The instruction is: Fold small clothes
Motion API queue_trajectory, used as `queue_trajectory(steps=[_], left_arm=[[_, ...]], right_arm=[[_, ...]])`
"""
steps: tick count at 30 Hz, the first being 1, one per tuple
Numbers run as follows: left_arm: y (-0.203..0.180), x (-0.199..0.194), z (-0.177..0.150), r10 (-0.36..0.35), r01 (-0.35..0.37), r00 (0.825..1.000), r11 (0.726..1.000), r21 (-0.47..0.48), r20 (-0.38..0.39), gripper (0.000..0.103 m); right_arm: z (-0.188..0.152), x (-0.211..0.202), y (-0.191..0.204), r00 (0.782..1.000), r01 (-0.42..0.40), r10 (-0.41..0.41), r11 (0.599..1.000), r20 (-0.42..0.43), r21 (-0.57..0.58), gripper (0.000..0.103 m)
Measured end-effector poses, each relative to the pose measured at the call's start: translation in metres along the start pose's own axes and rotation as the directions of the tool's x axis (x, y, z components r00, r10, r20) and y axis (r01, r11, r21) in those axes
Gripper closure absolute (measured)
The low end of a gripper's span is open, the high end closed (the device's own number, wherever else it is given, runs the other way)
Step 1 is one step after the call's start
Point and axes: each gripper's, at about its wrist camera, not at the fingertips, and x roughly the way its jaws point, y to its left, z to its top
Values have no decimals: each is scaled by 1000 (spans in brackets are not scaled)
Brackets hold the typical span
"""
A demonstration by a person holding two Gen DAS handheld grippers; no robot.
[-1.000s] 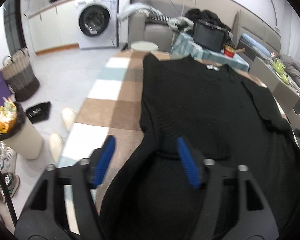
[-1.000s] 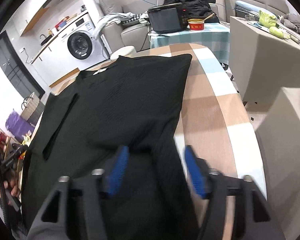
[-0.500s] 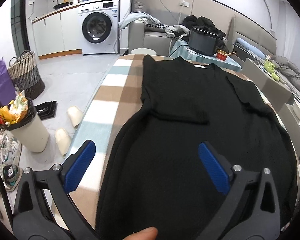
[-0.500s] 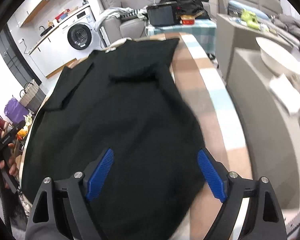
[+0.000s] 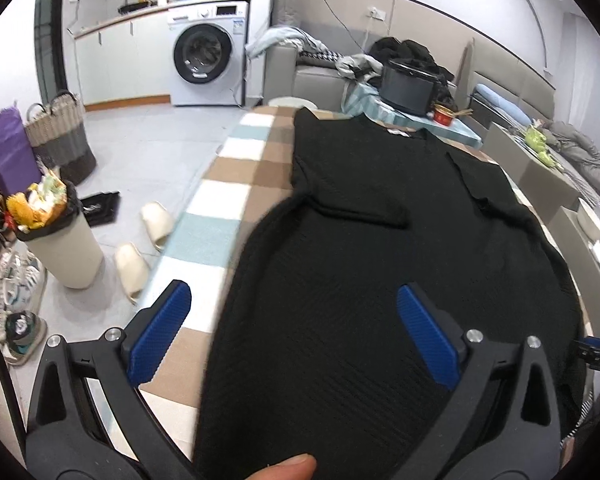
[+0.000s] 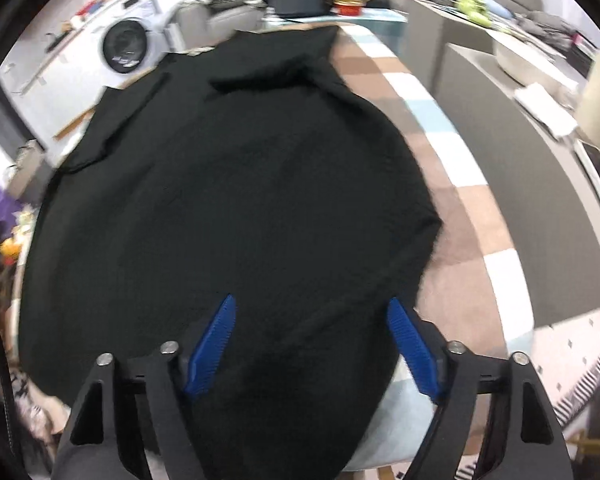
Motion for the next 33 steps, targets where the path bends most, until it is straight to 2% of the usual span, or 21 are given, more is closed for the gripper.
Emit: queue_trajectory(steps=[2, 3, 4, 6, 9, 12, 14, 18, 22, 29, 31, 33], left_arm=[[-4, 6, 0, 0, 1, 1000, 1000, 17, -20, 1], [-4, 7, -1, 0, 1, 1000, 1000, 21, -28, 1], [-4, 9, -2, -2, 3, 999, 1000, 24, -38, 1], [0, 10, -5, -6, 7, 999, 1000, 24, -51, 1], [7, 13, -7, 10, -9, 998, 1000, 19, -66, 1], [15, 13, -10, 17, -17, 997, 1000, 3, -77, 1], [19, 12, -10, 24, -24, 997, 1000, 0, -77, 1], [25, 7, -15, 30, -31, 996, 1000, -2, -78, 1], [32, 2, -25, 55, -54, 992, 998, 15, -114, 1], [42, -7, -49, 61, -54, 979, 998, 38, -193, 1], [43, -9, -58, 48, -40, 974, 998, 43, -222, 4], [44, -10, -66, 38, -28, 969, 999, 44, -246, 14]], right_arm=[[-3, 2, -3, 999, 48, -48, 999, -6, 2, 48], [-7, 2, -5, 998, 66, -66, 998, -18, -8, 61], [-8, 2, -11, 997, 64, -64, 998, -31, -15, 65], [-10, -1, -29, 998, 34, -33, 999, -46, 5, 65], [-25, -15, -74, 998, -19, 26, 994, -60, 108, 65], [-36, -24, -98, 994, -86, 95, 983, -50, 161, 65], [-38, -32, -107, 985, -170, 175, 967, -6, 189, 64], [-38, -32, -114, 949, -314, 314, 931, 32, 188, 63], [-39, -29, -107, 937, -347, 347, 926, 31, 149, 63], [-35, -23, -105, 933, -360, 360, 926, 20, 118, 63], [-37, -24, -109, 930, -366, 367, 923, 18, 122, 63], [-36, -22, -109, 930, -366, 367, 923, 12, 121, 63]])
